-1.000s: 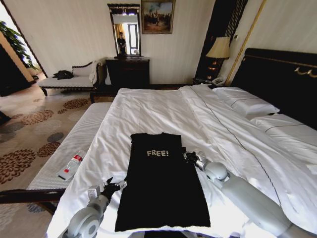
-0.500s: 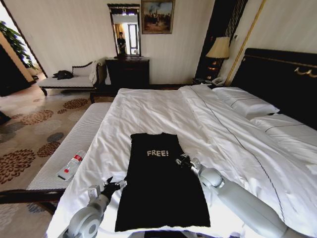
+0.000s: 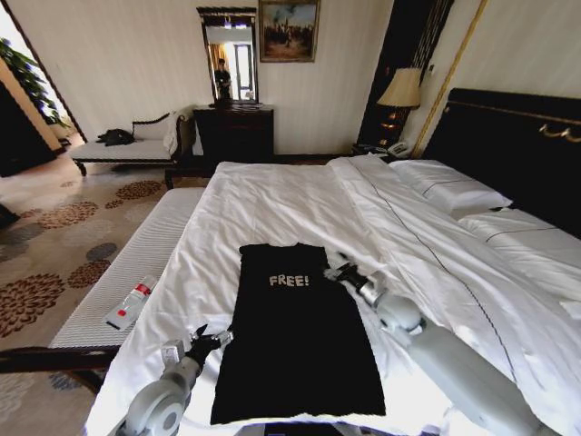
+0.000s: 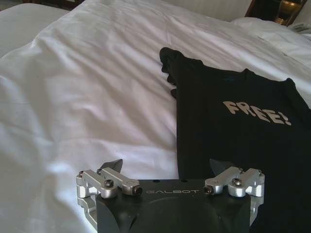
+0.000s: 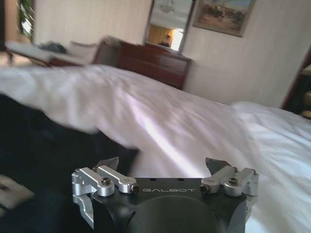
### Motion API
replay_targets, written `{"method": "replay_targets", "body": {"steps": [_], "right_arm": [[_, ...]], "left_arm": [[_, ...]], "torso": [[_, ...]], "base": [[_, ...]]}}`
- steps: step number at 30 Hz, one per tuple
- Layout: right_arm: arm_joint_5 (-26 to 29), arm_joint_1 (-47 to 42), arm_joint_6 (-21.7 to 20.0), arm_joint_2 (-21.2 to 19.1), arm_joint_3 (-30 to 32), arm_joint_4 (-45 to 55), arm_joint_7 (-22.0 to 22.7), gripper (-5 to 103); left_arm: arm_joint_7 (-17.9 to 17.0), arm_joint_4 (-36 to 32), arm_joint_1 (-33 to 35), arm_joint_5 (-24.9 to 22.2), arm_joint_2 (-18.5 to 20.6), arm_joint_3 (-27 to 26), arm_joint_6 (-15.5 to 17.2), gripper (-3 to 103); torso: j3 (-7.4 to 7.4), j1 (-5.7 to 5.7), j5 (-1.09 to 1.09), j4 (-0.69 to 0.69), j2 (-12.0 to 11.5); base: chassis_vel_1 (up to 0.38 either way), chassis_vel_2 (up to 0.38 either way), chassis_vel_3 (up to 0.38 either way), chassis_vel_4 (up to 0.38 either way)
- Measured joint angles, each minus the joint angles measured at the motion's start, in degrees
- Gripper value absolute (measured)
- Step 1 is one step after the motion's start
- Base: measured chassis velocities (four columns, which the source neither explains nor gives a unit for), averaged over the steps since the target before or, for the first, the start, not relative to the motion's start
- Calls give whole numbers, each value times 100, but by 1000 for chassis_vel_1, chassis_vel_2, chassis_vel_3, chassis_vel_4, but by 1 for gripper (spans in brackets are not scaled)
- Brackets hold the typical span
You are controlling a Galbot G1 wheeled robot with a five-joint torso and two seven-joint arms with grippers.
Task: Fold the clothes on the bed.
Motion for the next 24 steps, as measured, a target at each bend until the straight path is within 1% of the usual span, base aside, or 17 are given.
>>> {"method": "replay_targets", "body": {"steps": [2, 4, 8, 12, 13, 14, 16, 18, 19, 21, 22, 23, 24], "right_arm": [[-206, 11, 127, 49, -91, -285, -73, 99], [-537, -77, 328, 129, -244, -372, -178, 100], [-695, -213, 459, 168, -384, -129, -271, 100], [-753, -321, 481, 104, -442, 200, -341, 100], [-766, -415, 513, 37, -409, 398, -388, 100], [-766, -415, 513, 37, -409, 398, -388, 100], [-730, -531, 525, -8, -263, 607, -388, 100], [-534, -746, 469, -66, 129, 930, -286, 100], [-534, -746, 469, -66, 129, 930, -286, 100], [-460, -873, 426, -95, 383, 1047, -226, 100], [-423, -903, 391, -109, 505, 1066, -179, 100], [-400, -896, 356, -111, 542, 1056, -138, 100], [-400, -896, 356, -111, 542, 1056, -138, 100]], "left_arm": [[-1, -21, 21, 3, 14, -14, 2, 100], [-4, -16, 11, 41, 33, -16, 9, 100], [-1, 57, -137, 82, 93, 27, 13, 100], [2, 167, -388, -22, 162, 83, 42, 100], [3, 289, -623, -136, 195, 146, 72, 100], [3, 289, -623, -136, 195, 146, 72, 100], [4, 461, -923, -301, 220, 242, 106, 100], [3, 842, -1654, -771, 269, 552, 183, 100], [3, 842, -1654, -771, 269, 552, 183, 100], [65, 1087, -2108, -956, 280, 717, 199, 100], [177, 1324, -2410, -1022, 290, 789, 187, 100], [254, 1490, -2541, -1040, 289, 794, 162, 100], [254, 1490, -2541, -1040, 289, 794, 162, 100]], "torso": [[0, 0, 2, -1, 0], [0, 0, 0, 0, 0], [0, 0, -2, 2, 0], [0, 0, -1, 2, 0], [0, 0, -1, 2, 0], [0, 0, -1, 2, 0], [0, 0, -1, 1, 0], [0, 0, -2, 2, 0], [0, 0, -2, 2, 0], [0, 0, -4, -1, 1], [-1, 0, -4, -7, 1], [0, 0, -2, -5, 1], [0, 0, -2, -5, 1]], "base": [[0, 0, 0, 0], [0, 0, 0, 0], [0, 0, 0, 0], [0, 0, 0, 0], [0, 0, 0, 0], [0, 0, 0, 0], [0, 0, 0, 0], [0, 0, 0, 0], [0, 0, 0, 0], [0, 0, 0, 0], [0, 0, 0, 0], [0, 0, 0, 0], [0, 0, 0, 0]]}}
